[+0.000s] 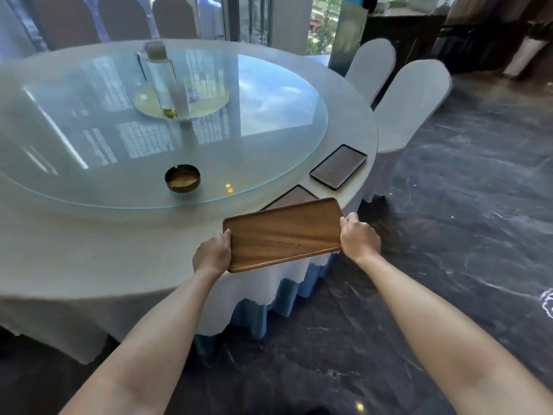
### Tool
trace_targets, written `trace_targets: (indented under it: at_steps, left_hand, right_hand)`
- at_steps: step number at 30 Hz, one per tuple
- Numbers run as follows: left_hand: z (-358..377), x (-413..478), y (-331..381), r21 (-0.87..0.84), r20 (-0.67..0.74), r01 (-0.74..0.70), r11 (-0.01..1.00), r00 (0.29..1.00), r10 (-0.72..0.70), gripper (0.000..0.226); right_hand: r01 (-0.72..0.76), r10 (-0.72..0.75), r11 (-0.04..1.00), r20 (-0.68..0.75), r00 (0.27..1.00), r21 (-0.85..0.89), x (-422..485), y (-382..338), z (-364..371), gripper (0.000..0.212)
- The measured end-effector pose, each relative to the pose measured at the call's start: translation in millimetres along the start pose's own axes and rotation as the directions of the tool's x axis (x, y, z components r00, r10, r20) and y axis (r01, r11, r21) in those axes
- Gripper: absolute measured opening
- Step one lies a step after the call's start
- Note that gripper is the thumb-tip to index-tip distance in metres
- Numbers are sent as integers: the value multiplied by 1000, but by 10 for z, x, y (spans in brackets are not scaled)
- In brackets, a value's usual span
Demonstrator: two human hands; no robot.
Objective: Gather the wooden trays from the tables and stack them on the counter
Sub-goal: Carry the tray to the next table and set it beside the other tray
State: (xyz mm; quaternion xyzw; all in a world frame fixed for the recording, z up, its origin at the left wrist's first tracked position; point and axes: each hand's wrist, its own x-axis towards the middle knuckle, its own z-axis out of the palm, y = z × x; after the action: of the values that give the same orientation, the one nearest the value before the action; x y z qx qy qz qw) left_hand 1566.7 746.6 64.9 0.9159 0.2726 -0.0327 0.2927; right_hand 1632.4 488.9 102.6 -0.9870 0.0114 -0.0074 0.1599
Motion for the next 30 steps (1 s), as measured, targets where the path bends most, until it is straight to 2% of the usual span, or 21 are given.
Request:
trace_targets:
  at_steps: [5,9,14,19,23,30]
  left_hand:
    - [346,328,192,30,-11,85,996,996,-85,54]
    - [699,580,368,41,-36,226,973,974,-225,53]
    - [1036,774,645,38,-62,412,911,910,-409,51]
    - [1194,813,806,94,-69,572,815,821,-567,50]
    - [1276,830,858,99,-69,641,761,767,-637,51]
    - [1338,940,862,106,-80,657,746,754,-652,52]
  right_hand:
    - [139,-131,988,105,986,-75,851,128,279,38]
    - [273,-242,957,247,938,-100,1575,179,576,37]
    - [470,-388,875,419,821,-111,2300,276,874,31]
    - [696,-571,708,483,665,-120,2726,240,1071,36]
    - [739,-605,670,531,594,-63,2857,226,1178,38]
    - [738,-597,673,557,578,-43,2947,279,1254,36]
